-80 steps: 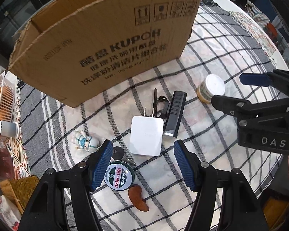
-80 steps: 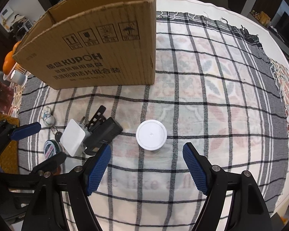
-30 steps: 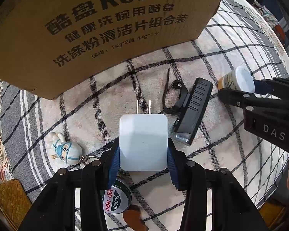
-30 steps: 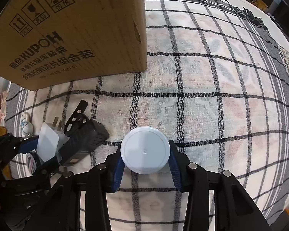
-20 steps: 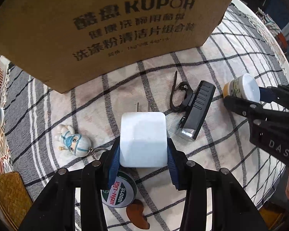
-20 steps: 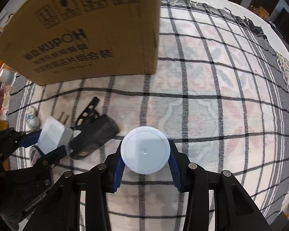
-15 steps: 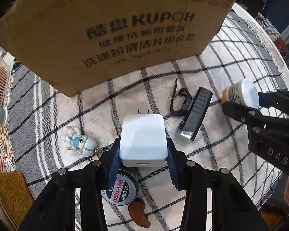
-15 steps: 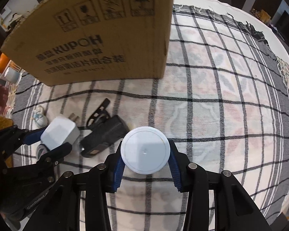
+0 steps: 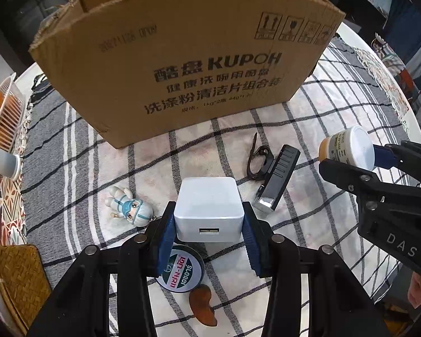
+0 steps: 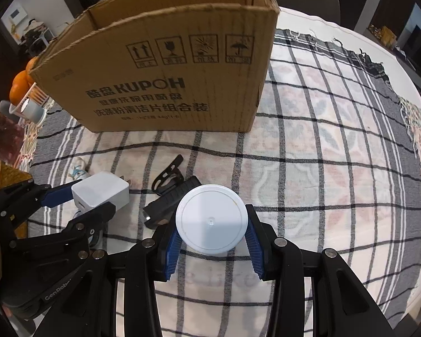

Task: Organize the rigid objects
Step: 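Lift the charger and jar and carry both toward the cardboard box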

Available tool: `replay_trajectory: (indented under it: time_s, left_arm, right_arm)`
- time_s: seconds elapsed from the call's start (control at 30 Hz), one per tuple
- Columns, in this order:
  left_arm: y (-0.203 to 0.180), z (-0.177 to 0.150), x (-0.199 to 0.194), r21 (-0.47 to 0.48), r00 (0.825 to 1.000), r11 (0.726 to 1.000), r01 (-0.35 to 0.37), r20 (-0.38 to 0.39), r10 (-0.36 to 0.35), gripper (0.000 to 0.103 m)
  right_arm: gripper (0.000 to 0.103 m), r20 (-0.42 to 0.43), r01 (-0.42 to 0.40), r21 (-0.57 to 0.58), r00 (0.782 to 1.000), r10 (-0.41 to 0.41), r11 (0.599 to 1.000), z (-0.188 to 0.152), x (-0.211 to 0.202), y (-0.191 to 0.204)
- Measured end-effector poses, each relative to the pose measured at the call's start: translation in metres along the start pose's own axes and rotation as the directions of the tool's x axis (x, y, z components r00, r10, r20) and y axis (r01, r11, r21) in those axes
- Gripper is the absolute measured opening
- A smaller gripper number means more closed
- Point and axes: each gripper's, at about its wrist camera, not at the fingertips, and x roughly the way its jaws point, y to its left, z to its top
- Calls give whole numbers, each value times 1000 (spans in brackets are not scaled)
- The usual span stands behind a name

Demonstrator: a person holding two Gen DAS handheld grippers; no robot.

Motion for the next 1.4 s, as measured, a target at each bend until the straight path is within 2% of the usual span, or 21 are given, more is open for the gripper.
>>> replay_trajectory:
  time_s: [0.6, 1.0, 1.4]
  left_arm:
    - [-2, 15, -48, -24, 991, 1000, -4, 132, 7, 44]
    - [2, 24, -94, -32, 970, 999, 3, 241, 4, 44]
    - [4, 38, -135, -38, 939, 999, 5, 343, 9, 44]
  right_arm:
    - [42, 97, -28, -30, 995, 30, 999, 8, -41, 15]
    - [42, 190, -68, -38, 979, 74, 997, 16, -83, 20]
    - [42, 286, -90, -44, 953, 99, 995, 31, -122, 23]
